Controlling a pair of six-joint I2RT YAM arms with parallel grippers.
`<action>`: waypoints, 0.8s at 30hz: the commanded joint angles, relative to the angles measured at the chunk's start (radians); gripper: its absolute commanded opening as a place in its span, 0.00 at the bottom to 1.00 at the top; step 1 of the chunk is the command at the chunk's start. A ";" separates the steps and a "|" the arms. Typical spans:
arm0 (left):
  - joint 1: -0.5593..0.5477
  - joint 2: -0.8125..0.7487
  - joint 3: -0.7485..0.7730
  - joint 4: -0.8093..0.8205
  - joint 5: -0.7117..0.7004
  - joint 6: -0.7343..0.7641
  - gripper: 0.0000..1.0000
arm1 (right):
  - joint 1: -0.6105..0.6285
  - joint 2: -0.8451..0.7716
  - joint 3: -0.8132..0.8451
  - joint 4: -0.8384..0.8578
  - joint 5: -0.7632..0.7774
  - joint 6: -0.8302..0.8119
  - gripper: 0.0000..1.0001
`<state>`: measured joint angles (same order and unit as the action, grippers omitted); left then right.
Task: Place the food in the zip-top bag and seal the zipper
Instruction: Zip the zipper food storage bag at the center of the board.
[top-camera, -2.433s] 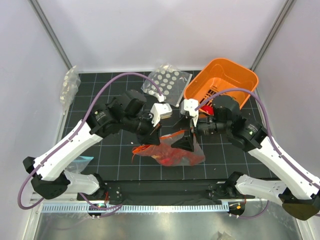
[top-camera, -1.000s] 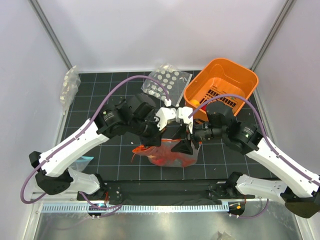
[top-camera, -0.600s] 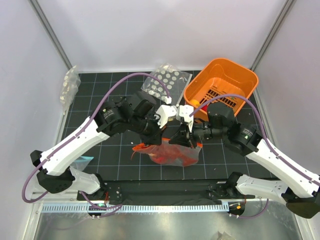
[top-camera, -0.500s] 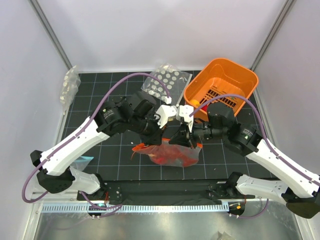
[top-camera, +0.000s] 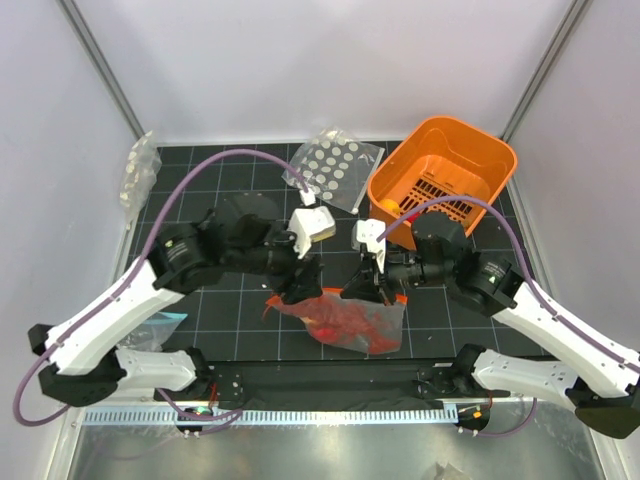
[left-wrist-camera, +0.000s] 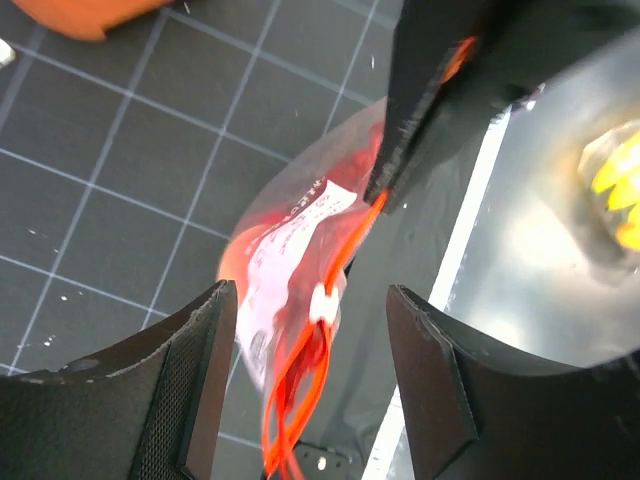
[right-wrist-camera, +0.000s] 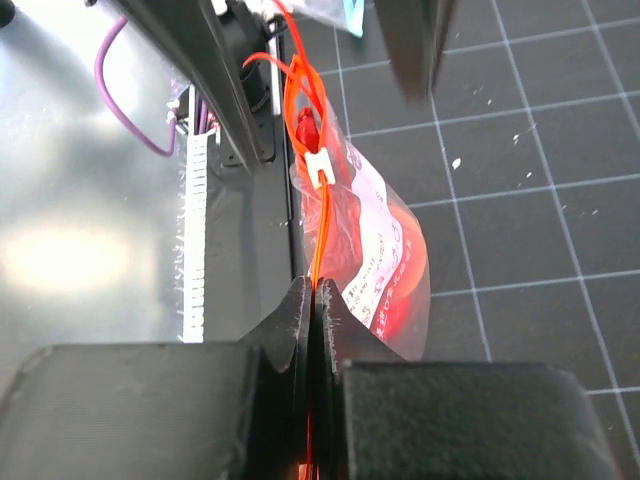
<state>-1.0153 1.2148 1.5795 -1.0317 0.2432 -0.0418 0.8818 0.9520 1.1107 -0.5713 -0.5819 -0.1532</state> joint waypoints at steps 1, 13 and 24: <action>-0.005 -0.069 -0.047 0.117 -0.042 -0.029 0.65 | 0.005 -0.032 0.001 0.024 -0.022 0.023 0.01; -0.005 -0.086 -0.102 0.071 0.004 -0.014 0.71 | 0.005 -0.058 0.012 0.019 -0.033 0.034 0.01; -0.005 -0.074 -0.138 0.094 0.094 -0.018 0.64 | 0.005 -0.078 0.017 0.019 -0.027 0.043 0.01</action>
<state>-1.0153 1.1408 1.4536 -0.9764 0.2775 -0.0666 0.8825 0.9066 1.1007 -0.6075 -0.5907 -0.1257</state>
